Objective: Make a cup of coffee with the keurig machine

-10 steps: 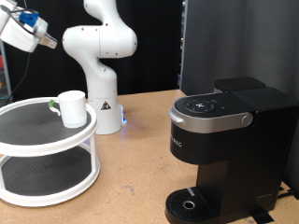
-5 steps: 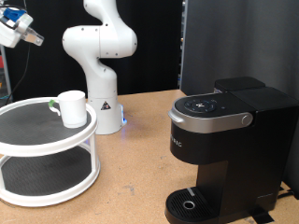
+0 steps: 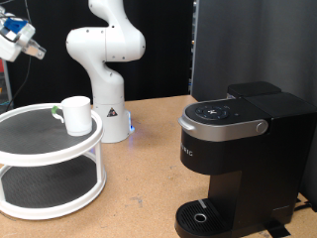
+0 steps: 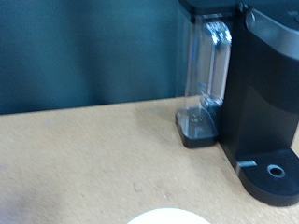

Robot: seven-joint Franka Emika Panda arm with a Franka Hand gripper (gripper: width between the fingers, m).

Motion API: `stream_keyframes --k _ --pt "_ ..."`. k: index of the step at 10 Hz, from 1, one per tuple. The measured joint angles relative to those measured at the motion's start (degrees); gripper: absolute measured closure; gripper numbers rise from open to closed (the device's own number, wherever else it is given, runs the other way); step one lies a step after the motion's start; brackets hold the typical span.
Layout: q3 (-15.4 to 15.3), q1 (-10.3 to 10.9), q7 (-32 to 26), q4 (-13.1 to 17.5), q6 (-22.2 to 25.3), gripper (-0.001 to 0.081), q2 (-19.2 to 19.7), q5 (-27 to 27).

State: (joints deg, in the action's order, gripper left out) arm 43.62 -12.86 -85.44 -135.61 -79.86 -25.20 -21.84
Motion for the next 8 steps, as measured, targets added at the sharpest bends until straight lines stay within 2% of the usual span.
stream_keyframes --k 3,7,8 --pt "0.16 -0.28 -0.40 -5.02 -7.45 0.0804 -0.08 -0.45" --pt "1.46 -0.44 -3.45 -9.96 -13.62 0.0804 -0.11 -0.59" --pt "1.89 -0.45 -4.23 -10.94 -14.70 0.0765 -0.11 -0.65"
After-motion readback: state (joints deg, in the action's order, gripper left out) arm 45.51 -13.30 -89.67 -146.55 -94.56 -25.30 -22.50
